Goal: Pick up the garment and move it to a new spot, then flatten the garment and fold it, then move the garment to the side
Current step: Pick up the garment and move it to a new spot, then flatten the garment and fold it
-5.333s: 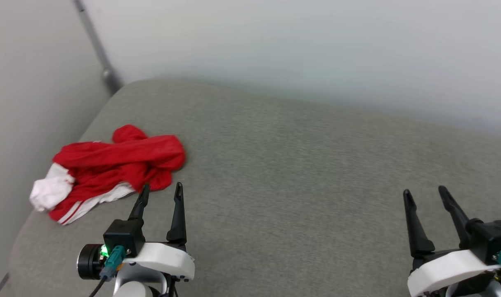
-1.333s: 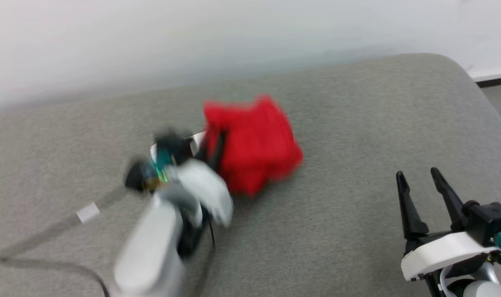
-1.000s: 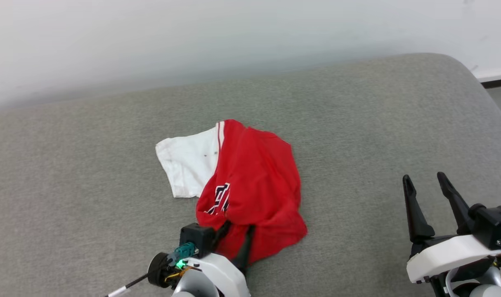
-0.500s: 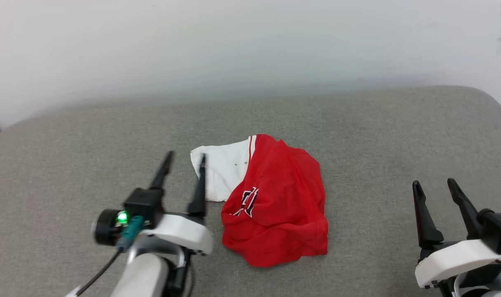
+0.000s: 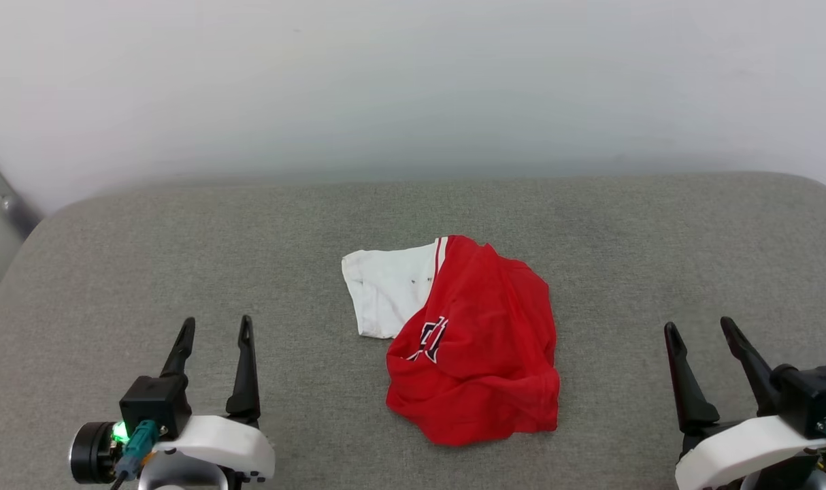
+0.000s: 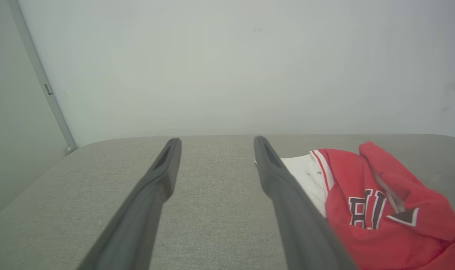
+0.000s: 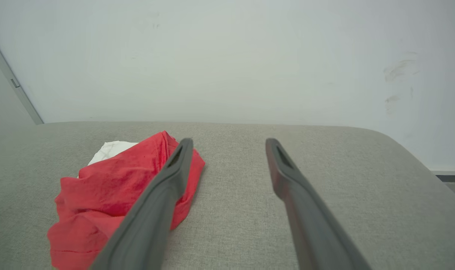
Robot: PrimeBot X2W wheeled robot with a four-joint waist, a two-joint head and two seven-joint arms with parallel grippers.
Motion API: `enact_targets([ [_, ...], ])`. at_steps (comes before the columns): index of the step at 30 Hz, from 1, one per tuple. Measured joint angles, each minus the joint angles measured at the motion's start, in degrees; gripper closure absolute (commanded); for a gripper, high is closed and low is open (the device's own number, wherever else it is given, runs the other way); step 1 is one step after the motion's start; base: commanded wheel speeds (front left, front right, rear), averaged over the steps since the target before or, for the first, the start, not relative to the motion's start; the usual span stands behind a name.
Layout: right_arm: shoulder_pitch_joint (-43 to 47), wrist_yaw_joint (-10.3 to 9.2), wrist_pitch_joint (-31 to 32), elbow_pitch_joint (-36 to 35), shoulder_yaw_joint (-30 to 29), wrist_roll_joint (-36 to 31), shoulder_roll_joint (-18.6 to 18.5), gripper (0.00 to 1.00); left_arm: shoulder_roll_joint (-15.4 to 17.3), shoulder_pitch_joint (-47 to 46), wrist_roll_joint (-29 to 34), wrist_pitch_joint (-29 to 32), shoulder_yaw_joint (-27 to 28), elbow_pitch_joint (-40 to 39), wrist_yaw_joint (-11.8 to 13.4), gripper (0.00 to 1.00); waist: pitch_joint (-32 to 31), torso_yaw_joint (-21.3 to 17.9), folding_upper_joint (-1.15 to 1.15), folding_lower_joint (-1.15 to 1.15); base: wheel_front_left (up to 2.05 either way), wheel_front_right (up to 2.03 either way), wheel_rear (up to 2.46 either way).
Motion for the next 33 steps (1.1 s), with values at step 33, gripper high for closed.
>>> enact_targets([
  [33, -16.79, 0.00, 36.90, 8.82, 14.81, 13.28, -4.50, 0.00, -4.34, -7.59, 0.04, -2.34, -5.32, 0.54, -1.94, 0.00, 7.61, 7.91, 0.00, 0.01, 0.00, 0.00, 0.00],
])
